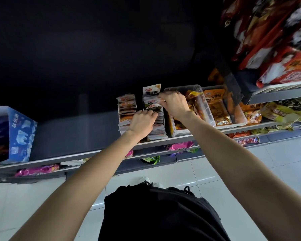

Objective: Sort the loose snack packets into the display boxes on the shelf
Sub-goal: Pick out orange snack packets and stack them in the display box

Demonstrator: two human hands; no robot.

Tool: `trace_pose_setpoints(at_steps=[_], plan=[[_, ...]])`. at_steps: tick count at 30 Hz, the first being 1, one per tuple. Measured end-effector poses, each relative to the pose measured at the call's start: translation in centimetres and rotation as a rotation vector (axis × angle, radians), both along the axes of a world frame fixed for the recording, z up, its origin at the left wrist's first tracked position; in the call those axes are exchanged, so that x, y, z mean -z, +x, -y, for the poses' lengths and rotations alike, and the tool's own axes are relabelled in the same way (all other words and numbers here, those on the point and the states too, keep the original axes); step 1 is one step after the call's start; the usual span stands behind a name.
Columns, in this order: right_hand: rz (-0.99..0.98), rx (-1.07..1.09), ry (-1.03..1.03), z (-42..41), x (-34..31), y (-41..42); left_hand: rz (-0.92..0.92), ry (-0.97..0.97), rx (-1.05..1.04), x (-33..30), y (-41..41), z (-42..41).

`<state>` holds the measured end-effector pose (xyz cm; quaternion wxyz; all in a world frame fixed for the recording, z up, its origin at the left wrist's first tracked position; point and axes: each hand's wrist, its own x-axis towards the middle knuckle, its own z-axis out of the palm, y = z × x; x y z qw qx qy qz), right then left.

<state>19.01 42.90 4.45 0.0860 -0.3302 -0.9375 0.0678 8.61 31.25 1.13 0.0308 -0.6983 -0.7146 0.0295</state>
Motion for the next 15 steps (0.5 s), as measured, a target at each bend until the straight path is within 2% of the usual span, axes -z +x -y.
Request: trace_pose_setpoints(at_steps=[6,11,15], plan=[[0.033,0.001,-0.039,0.1,-0.2,0.1,0.041,-0.055,-0.107,0.4,-0.7,-0.5],[0.012,0.04,-0.129,-0.6,-0.6,-0.1,0.231,0.105,-0.173,-1.1,-2.3,-1.3],[-0.047,-0.1,-0.213,-0.5,-1.0,0.8,0.37,0.245,-0.268,-1.7,-2.4,-1.4]])
